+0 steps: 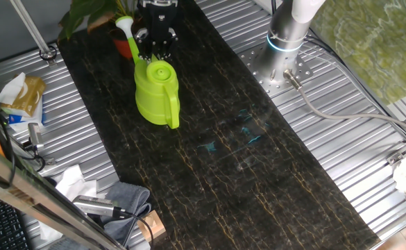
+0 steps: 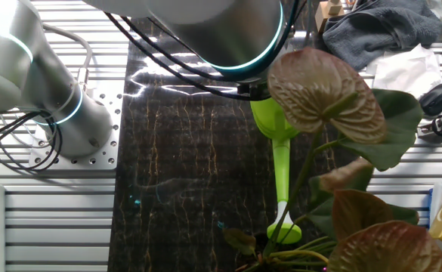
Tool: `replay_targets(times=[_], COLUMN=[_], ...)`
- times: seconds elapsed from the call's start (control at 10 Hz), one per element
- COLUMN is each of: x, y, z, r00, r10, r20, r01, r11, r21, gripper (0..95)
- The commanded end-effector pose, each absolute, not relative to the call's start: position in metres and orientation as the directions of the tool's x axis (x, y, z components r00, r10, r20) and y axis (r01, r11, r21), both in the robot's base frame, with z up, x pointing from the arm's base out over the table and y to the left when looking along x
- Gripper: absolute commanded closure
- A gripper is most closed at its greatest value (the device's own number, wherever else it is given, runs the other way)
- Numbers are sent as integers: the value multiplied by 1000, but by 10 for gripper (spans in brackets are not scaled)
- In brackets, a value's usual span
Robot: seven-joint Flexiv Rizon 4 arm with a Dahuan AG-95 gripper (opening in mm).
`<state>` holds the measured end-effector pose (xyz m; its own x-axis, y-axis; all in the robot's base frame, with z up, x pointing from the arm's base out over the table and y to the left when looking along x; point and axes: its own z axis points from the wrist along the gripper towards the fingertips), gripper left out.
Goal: Water the plant
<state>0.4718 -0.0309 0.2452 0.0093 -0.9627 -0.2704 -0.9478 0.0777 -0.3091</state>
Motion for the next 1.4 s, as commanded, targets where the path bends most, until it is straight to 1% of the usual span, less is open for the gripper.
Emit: replay_targets(times=[0.1,1.4], x=[473,470], y=[-31,-28], z=[246,255], r00=[13,17], r10=[-961,-949], r20=[-277,-315], r01=[-947,-940], r11=[77,92], r21=[-312,-329], gripper=[950,950])
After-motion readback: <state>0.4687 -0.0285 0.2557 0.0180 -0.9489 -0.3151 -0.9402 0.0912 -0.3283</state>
